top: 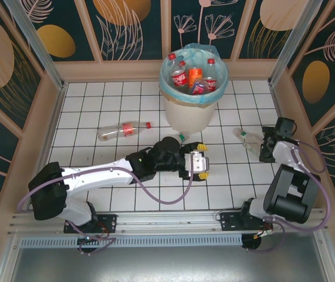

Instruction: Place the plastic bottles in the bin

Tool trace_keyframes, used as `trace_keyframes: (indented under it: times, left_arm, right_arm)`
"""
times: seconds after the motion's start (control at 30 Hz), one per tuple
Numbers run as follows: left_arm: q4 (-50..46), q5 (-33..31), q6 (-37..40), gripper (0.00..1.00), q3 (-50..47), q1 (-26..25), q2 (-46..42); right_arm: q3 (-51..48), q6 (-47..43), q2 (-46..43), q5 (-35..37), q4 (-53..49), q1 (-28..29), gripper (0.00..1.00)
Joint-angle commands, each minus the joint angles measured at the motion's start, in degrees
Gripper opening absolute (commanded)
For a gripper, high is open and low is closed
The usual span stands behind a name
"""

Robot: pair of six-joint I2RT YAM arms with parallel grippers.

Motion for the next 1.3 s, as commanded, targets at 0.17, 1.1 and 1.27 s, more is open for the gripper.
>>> trace_keyframes:
  times: [0.17, 1.1, 1.27]
  left_arm:
    - [0.73, -2.20, 1.87, 0.81, 4.59, -0.31, 1.70]
    - [1.08, -13.27, 3.92, 0.82, -3.80, -0.30, -7.20]
    - [1.97, -14.42, 2.27, 0.82, -5.94, -0.24, -9.72]
  right_arm:
    - [6.81, 6.72, 11.20, -2.98, 1.91, -0.36, 0.99]
    - [9.58, 11.01, 3.26, -9.06, -7.39, 0.94, 0.99]
    - [9.27, 14.97, 3.31, -12.92, -6.52, 2.87, 0.99]
